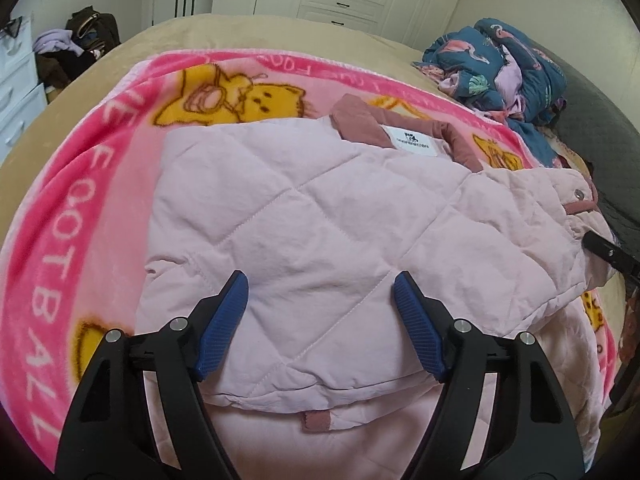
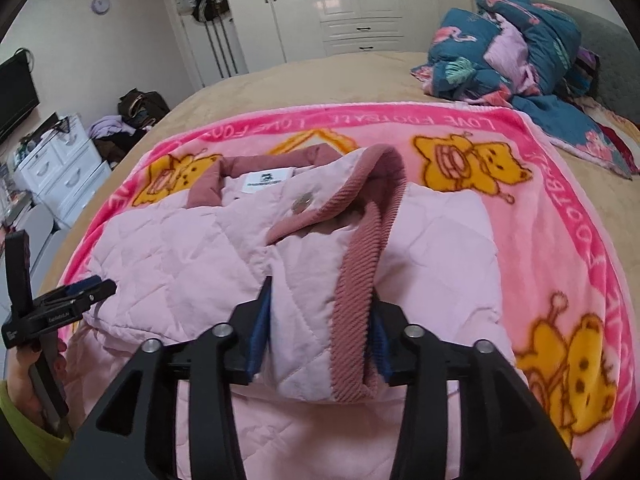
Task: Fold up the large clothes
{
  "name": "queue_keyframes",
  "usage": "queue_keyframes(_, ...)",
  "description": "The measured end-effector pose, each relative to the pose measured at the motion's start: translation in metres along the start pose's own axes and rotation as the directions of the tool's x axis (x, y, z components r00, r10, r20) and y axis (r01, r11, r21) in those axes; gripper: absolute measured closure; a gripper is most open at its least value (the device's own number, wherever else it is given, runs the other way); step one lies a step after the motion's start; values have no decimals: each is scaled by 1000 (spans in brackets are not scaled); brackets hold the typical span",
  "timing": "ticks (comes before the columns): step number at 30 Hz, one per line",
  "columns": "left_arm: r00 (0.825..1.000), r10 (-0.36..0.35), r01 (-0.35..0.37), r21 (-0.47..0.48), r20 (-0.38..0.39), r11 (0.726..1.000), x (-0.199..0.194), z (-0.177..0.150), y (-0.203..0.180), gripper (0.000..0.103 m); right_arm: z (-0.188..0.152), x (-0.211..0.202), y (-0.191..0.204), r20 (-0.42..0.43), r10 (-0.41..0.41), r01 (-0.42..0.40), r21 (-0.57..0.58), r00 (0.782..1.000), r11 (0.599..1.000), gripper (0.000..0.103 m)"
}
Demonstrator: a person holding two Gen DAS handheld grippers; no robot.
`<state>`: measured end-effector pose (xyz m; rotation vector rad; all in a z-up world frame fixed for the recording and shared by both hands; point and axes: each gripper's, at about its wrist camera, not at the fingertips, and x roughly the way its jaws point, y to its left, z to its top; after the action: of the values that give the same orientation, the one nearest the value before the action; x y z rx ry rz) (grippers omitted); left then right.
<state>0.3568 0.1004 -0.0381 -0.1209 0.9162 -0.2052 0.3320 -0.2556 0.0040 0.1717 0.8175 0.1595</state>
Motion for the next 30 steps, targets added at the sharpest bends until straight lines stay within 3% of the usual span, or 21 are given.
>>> queue_keyframes(4,1000,-6,6,-6,-5,1000,1,0,2,35,-1,-16,4,77,-71,71,5,994,997,43)
queue_keyframes(7,1000,-3,3,-6,-13,1000,2,0,3,34,0,-27,9,130,-68,66,15,989,998,35)
queue_keyframes(10,1000,-2,2,-1,-18,1000,3,0,3,34,3,-27,21,121,-23,25,-17,992,1000,29)
queue_keyframes(14,1000,-3,3,-4,-27,1000,5,-2,4,34,4,-18,46,79,35,-30,-70,996,997,16)
queue_keyframes(17,999,5,-5,-2,-37,1000,8,-3,3,34,0,1,70,-3,49,-49,-122,999,991,16)
queue_keyframes(22,999,5,-5,-2,-50,1000,12,-5,5,34,-9,26,96,-55,15,-26,-211,998,977,16)
queue_keyframes(30,999,17,-16,7,-51,1000,15,-8,3,33,-21,71,69,-179,14,-24,-55,984,998,15)
